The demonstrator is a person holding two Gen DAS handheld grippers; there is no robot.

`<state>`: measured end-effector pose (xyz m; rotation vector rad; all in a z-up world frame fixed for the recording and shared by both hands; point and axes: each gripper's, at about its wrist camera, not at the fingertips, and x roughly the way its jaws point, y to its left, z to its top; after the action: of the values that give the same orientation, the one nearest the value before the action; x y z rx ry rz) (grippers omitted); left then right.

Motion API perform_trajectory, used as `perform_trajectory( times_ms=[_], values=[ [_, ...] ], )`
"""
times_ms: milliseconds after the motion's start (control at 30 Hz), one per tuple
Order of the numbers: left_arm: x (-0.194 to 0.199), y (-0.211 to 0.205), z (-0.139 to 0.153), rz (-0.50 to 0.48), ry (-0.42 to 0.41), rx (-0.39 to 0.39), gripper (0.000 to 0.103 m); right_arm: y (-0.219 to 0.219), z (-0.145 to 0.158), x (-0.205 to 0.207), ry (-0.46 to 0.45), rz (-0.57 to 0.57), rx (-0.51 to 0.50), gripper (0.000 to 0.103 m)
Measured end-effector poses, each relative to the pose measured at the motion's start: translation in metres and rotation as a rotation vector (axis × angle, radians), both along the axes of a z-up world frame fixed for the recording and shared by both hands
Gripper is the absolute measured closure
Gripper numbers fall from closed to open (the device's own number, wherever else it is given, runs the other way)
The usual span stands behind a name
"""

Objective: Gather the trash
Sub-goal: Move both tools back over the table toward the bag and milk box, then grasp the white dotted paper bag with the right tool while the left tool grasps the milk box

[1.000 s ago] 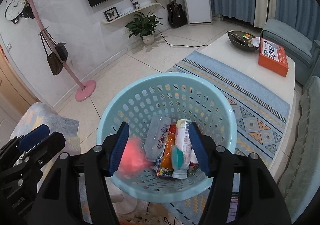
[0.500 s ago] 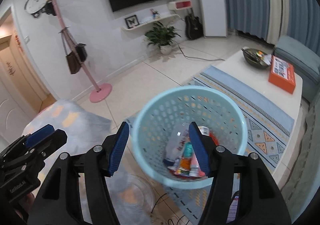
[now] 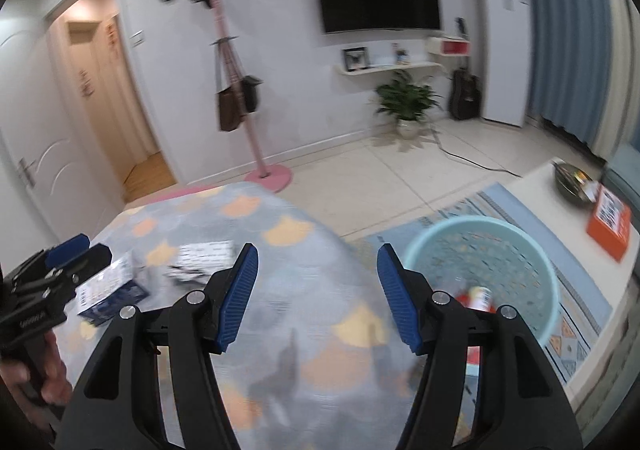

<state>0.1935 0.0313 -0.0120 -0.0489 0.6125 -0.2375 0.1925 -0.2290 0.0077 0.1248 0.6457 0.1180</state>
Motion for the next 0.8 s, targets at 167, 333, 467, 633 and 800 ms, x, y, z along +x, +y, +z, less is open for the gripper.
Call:
perform_trajectory(
  times_ms=[167, 333, 467, 633, 800],
  values=[
    [0.012, 0.06, -0.021, 0.053, 0.074, 0.025, 0.016, 0.052, -0.003, 0.011, 0.013, 0.113, -0.019, 0.045],
    [0.029, 0.098, -0.048, 0.085, 0.143, 0.005, 0.016, 0.089, -0.015, 0.028, 0.045, 0.198, -0.02, 0.045],
    [0.04, 0.11, -0.063, 0.05, 0.194, -0.045, 0.016, 0.112, -0.027, 0.043, 0.054, 0.255, -0.065, 0.045],
    [0.037, 0.1, -0.075, -0.037, 0.243, -0.063, 0.016, 0.131, -0.043, 0.062, 0.083, 0.335, -0.084, 0.045],
    [0.028, 0.084, -0.081, -0.055, 0.251, 0.006, 0.016, 0.144, -0.059, 0.072, 0.127, 0.412, -0.105, 0.042]
  ],
)
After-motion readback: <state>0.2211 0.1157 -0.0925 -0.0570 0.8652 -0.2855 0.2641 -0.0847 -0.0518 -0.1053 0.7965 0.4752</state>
